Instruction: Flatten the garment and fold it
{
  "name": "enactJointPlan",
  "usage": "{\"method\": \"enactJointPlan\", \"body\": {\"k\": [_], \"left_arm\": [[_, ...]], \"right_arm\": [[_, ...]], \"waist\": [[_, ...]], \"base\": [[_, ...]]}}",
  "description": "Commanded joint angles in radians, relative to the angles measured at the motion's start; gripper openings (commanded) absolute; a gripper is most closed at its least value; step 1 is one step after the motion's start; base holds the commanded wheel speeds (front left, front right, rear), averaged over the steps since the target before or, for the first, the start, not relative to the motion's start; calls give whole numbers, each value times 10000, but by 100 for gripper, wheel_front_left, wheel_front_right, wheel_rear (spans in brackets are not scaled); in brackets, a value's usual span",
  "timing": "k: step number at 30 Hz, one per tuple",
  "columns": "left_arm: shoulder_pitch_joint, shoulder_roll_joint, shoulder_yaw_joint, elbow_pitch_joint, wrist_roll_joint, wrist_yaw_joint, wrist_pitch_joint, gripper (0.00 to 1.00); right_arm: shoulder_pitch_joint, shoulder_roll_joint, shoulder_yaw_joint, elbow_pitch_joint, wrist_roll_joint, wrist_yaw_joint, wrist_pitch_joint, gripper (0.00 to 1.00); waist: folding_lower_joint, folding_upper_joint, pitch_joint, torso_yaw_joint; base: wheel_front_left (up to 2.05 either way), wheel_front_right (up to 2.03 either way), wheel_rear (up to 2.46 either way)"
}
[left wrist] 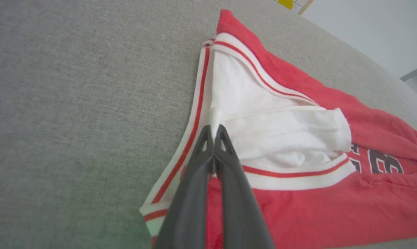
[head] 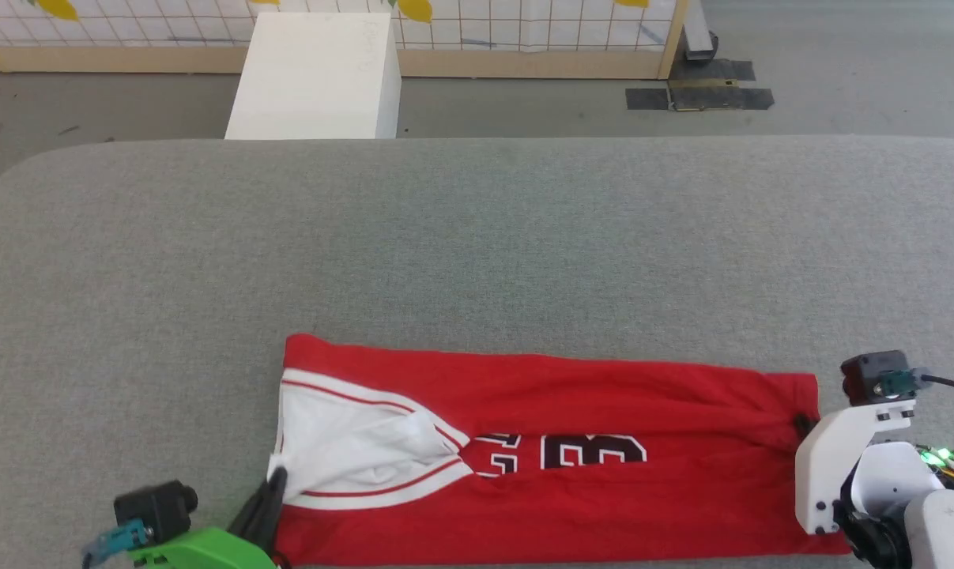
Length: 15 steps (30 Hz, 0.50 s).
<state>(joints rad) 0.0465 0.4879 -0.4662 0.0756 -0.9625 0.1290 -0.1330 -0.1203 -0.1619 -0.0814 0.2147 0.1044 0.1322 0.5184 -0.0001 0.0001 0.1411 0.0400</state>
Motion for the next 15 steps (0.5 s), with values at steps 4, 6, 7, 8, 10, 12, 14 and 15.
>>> {"method": "enactJointPlan", "body": {"k": [4,6,7,8,10,12,14,15], "left_arm": [[225,-30,-245,380,-64,-165,202,0],[147,-115,-455,645,-26,-278,343,0],[108,-139,-535,714,21,-287,394,0],[28,-212,-671,846,84,-301,479,0],[-63,-347,-775,1030,85,-349,524,0],[-138,-480,-862,1231,46,-395,591,78],[-199,-531,-871,1337,98,-378,507,100],[-227,-538,-848,1361,137,-360,424,100]], "right_arm": [[204,-268,215,82,-5,-15,1175,0],[274,-237,271,26,50,-15,1649,0],[289,-224,279,16,69,-15,1745,0],[311,-191,296,-4,112,-15,1859,0],[349,-107,271,-18,191,-15,1935,0],[429,59,153,-108,279,-15,1913,27],[534,218,-57,-260,385,-15,1732,91],[597,305,-186,-354,437,-15,1636,100]], "waist": [[1,-1,-16,142],[1,-1,-18,190],[1,-1,-19,200],[1,-1,-22,224],[1,-1,-32,247],[1,-1,-70,265],[1,-1,-120,294],[1,-1,-148,308]], "base": [[0,0,0],[0,0,0],[0,0,0],[0,0,0],[0,0,0],[0,0,0],[0,0,0],[0,0,0]]}}
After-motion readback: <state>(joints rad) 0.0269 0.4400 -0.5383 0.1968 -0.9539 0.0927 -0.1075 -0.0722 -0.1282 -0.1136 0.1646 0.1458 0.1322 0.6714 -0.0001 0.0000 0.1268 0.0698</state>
